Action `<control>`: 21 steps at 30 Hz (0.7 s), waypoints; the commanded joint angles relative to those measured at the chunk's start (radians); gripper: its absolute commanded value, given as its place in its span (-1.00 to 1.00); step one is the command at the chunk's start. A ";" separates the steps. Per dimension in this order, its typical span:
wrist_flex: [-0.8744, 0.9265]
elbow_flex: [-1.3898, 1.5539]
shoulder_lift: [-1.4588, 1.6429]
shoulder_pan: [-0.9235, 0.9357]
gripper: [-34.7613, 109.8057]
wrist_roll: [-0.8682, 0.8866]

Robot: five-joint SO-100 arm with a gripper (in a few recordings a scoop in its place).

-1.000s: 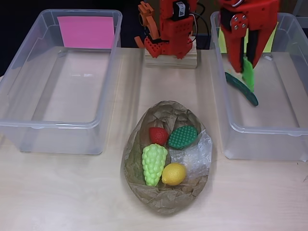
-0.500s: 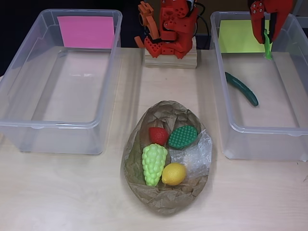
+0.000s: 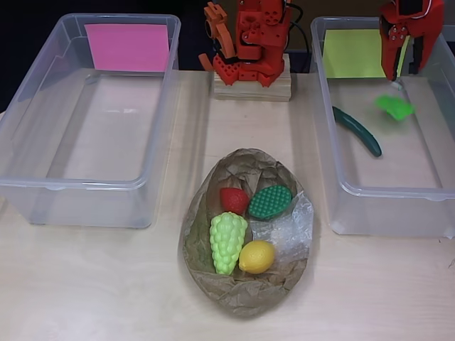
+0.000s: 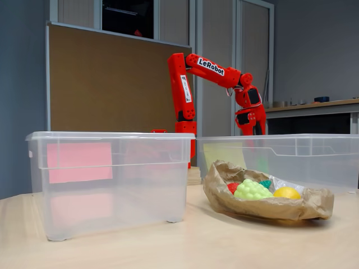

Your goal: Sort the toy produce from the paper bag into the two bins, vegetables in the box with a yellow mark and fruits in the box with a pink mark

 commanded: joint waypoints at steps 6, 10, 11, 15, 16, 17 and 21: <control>0.087 -0.028 0.087 0.046 -0.27 -0.063; 0.202 -0.149 0.115 0.204 -0.32 -0.353; 0.219 -0.195 0.112 0.258 -0.33 -0.466; 0.267 -0.425 0.025 0.472 -0.32 -0.992; 0.307 -0.492 -0.009 0.525 -0.32 -1.083; 0.347 -0.558 -0.043 0.572 -0.32 -1.186; 0.465 -0.709 -0.121 0.764 -0.28 -1.405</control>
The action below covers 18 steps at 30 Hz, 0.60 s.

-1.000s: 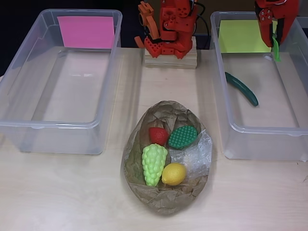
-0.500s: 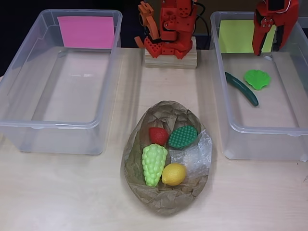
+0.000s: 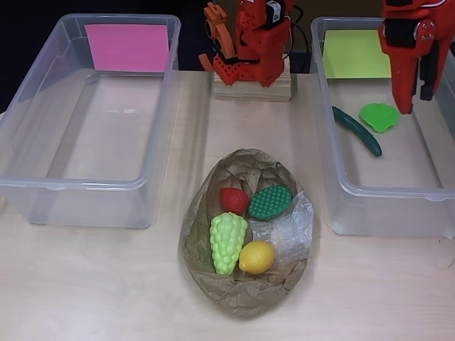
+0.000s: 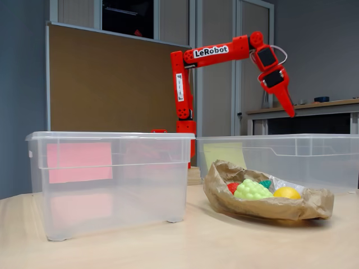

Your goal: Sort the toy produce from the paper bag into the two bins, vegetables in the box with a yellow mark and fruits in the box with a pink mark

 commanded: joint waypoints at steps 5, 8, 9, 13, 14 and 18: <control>0.052 -0.118 -0.049 0.325 -0.23 -0.252; -0.009 -0.112 -0.072 0.430 -0.22 -0.295; -0.023 -0.110 -0.086 0.465 -0.22 -0.296; -0.087 -0.078 -0.161 0.584 -0.21 -0.241; -0.101 -0.074 -0.192 0.607 -0.20 -0.219; -0.132 -0.089 -0.328 0.669 -0.16 -0.147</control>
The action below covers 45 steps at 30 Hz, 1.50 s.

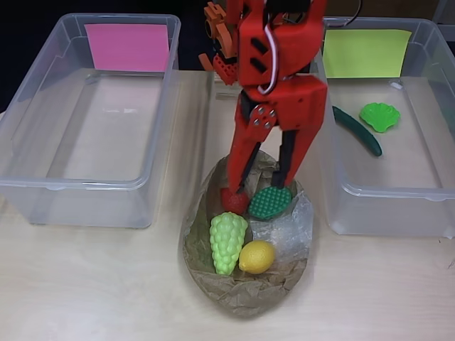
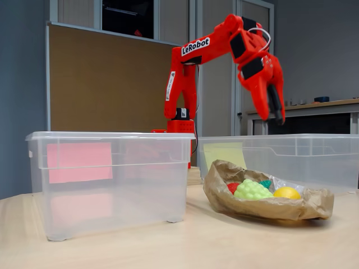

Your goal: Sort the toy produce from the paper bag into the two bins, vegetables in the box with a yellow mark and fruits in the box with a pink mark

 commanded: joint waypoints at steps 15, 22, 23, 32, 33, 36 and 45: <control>0.006 -0.206 -0.385 0.015 0.12 0.178; 0.018 -0.255 -0.474 0.008 0.11 0.206; 0.032 -0.264 -0.485 0.008 0.09 0.209; 0.052 -0.324 -0.583 0.009 -0.02 0.199; 0.040 -0.325 -0.588 0.009 -0.04 0.190; 0.021 -0.333 -0.600 0.014 -0.08 0.158; 0.086 -0.400 -0.601 0.023 -0.15 0.061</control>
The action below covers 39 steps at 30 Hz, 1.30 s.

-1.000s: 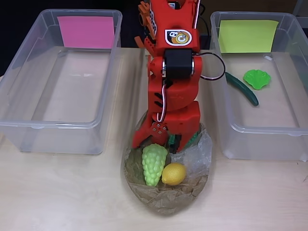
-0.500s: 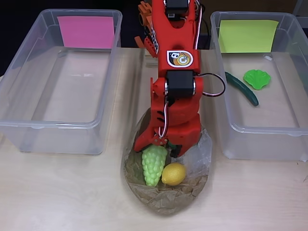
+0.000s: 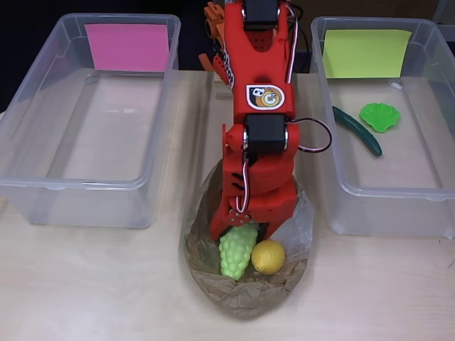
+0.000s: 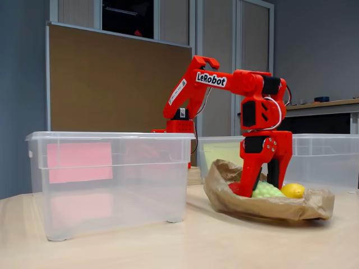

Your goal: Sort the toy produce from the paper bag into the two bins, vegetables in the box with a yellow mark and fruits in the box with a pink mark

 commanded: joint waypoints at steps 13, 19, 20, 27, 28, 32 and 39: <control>0.252 -0.054 0.247 0.009 -0.15 -0.184; 0.288 0.026 0.474 -0.018 -0.16 -0.235; 0.291 0.063 0.522 -0.015 -0.16 -0.233; 0.318 0.417 0.876 0.060 -0.17 -0.179; 0.327 0.453 0.917 0.078 -0.17 -0.176; 0.345 0.531 1.043 0.170 -0.18 -0.189; 0.345 0.609 1.189 0.380 -0.18 -0.261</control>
